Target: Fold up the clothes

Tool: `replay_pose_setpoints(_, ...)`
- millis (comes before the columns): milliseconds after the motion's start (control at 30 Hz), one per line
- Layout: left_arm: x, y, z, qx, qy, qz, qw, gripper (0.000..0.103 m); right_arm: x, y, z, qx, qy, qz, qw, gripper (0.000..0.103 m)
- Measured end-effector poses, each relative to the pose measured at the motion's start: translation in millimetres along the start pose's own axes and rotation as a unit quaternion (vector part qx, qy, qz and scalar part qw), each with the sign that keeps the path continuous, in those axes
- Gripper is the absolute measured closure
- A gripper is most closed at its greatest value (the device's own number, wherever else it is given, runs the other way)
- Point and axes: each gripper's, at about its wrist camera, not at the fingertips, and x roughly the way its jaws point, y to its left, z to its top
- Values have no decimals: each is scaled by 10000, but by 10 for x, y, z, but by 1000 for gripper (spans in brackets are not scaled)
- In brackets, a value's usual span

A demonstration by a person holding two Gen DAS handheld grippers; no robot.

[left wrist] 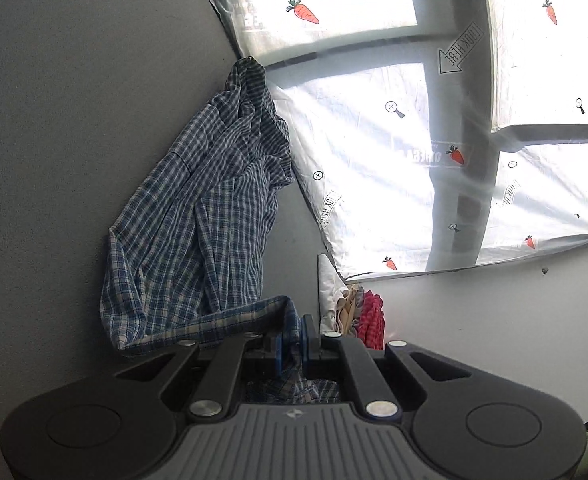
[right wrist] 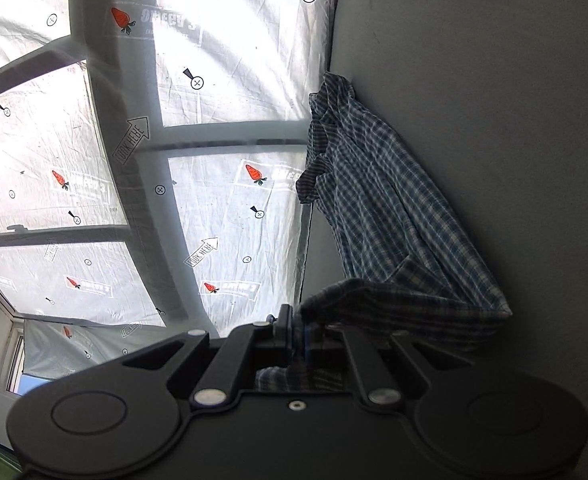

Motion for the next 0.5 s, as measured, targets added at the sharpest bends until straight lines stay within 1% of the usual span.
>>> replay_pose_setpoints(167, 247, 5, 233, -54, -47, -16, 10000, 95, 204, 16, 202, 37, -65, -37, 10000, 97)
replay_pose_setpoints(300, 466, 62, 435, -147, -91, 49, 9998, 95, 421, -19, 426, 92, -66, -114, 9999, 97)
replay_pose_setpoints(400, 670, 157, 591, -181, -84, 200, 9996, 95, 595, -127, 594, 209, -99, -276, 9994, 97)
replay_pose_setpoints(433, 749, 225, 647, -271, -87, 262, 9993, 95, 652, -181, 646, 263, -114, -349, 9990, 97)
replay_pose_setpoints(500, 886, 352, 739, -483, -119, 375, 9981, 95, 785, -368, 762, 586, -177, -539, 9967, 97)
